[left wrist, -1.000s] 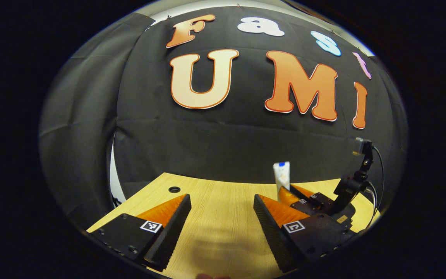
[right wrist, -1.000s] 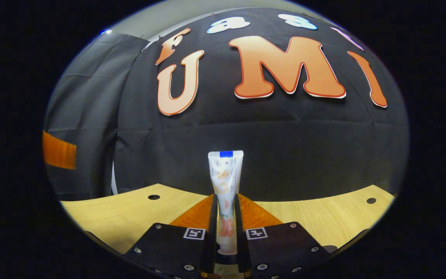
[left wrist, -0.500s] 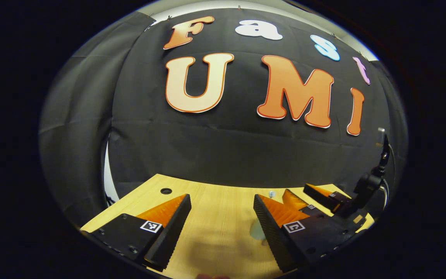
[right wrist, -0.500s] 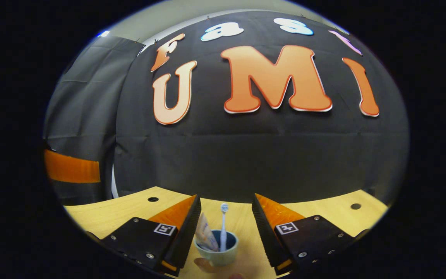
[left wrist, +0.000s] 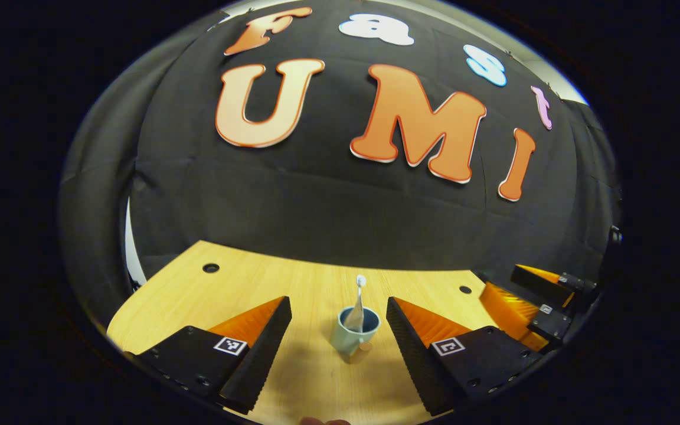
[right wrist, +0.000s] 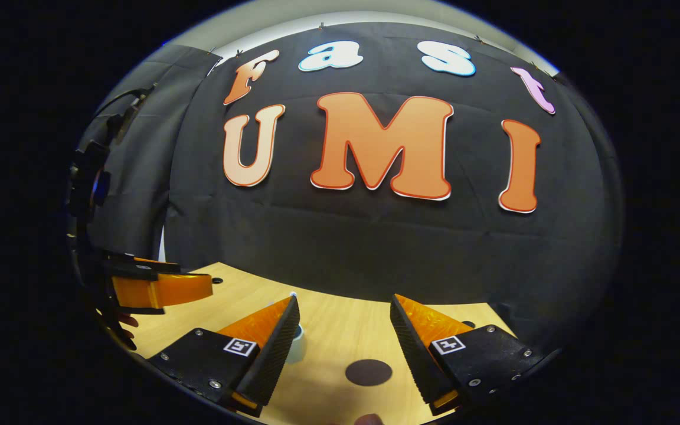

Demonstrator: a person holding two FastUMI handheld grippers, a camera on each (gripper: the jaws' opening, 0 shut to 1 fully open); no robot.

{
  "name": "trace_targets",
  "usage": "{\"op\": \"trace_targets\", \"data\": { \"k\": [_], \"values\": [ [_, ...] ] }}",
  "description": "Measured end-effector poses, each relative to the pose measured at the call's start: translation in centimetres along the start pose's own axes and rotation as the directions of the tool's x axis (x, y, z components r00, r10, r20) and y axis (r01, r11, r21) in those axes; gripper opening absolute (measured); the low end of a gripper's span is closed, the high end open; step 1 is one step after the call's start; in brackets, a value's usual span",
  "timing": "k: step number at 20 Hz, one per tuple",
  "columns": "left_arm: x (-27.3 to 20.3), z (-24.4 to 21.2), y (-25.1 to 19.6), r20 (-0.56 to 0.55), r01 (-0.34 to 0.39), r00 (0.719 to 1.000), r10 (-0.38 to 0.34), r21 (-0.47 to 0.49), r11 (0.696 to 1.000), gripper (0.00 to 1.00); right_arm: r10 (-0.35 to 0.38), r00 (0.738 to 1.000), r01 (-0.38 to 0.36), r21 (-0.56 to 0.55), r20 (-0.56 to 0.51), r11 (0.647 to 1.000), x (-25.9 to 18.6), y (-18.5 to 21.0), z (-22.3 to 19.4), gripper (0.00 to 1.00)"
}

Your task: Put the toothbrush and toothpaste on the desktop into the cup, then pick up the cup and place it on the coaster on the desktop.

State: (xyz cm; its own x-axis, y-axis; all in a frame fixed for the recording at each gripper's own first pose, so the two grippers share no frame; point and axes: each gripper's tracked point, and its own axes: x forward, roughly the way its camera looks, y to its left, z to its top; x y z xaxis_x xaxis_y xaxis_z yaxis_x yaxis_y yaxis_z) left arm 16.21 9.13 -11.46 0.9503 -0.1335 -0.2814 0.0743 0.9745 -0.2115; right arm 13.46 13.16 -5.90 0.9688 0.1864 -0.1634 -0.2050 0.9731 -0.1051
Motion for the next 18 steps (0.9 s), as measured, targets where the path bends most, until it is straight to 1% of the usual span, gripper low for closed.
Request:
{"op": "trace_targets", "data": {
  "k": [2,3,4,5,7,10,13,15,17,18],
  "values": [
    [1.6,-1.2,-0.9,-0.116,0.005,0.993,-0.005,0.002,1.000,0.97,-0.028,0.997,0.026,-0.022,-0.067,0.999,-2.0,-1.5,-1.0,0.94],
    [2.2,-2.1,-1.1,-0.175,0.006,0.984,-0.006,-0.003,1.000,0.97,-0.047,0.994,0.044,-0.034,-0.094,0.998,-3.0,-2.5,-1.3,0.94],
    [2.8,-3.1,-1.3,-0.243,0.011,0.970,-0.013,-0.010,1.000,0.98,-0.060,0.992,0.055,-0.042,-0.111,0.998,-4.2,-3.3,-1.5,0.94],
    [3.2,-4.0,-1.5,-0.307,0.023,0.951,-0.027,-0.016,1.000,0.97,-0.069,0.991,0.064,-0.040,-0.118,0.997,-5.3,-4.0,-1.4,0.94],
    [3.9,-5.6,-1.5,-0.435,0.021,0.900,-0.024,-0.013,1.000,0.98,-0.090,0.988,0.085,-0.044,-0.128,0.995,-7.5,-5.5,-2.6,0.94],
    [4.8,-7.2,-1.5,-0.568,0.003,0.823,-0.016,-0.025,1.000,0.98,-0.114,0.983,0.108,-0.051,-0.147,0.993,-9.9,-7.0,-3.8,0.94],
    [5.8,-8.1,-1.1,-0.622,-0.009,0.783,0.007,0.000,1.000,0.98,-0.138,0.976,0.131,-0.052,-0.167,0.990,-10.9,-8.0,-4.5,0.94],
    [6.8,-9.8,-1.0,-0.653,-0.014,0.757,0.011,0.001,1.000,0.98,-0.148,0.973,0.140,-0.056,-0.177,0.989,-11.1,-8.2,-4.8,0.94],
    [7.3,-10.8,-1.0,-0.674,-0.016,0.738,0.008,-0.006,1.000,0.97,-0.152,0.972,0.144,-0.056,-0.179,0.988,-11.1,-8.2,-4.8,0.94],
    [7.7,-11.2,-1.1,-0.679,-0.017,0.734,0.007,-0.009,1.000,0.90,-0.154,0.972,0.146,-0.056,-0.178,0.988,-10.9,-8.1,-4.8,0.94]
  ]
}}
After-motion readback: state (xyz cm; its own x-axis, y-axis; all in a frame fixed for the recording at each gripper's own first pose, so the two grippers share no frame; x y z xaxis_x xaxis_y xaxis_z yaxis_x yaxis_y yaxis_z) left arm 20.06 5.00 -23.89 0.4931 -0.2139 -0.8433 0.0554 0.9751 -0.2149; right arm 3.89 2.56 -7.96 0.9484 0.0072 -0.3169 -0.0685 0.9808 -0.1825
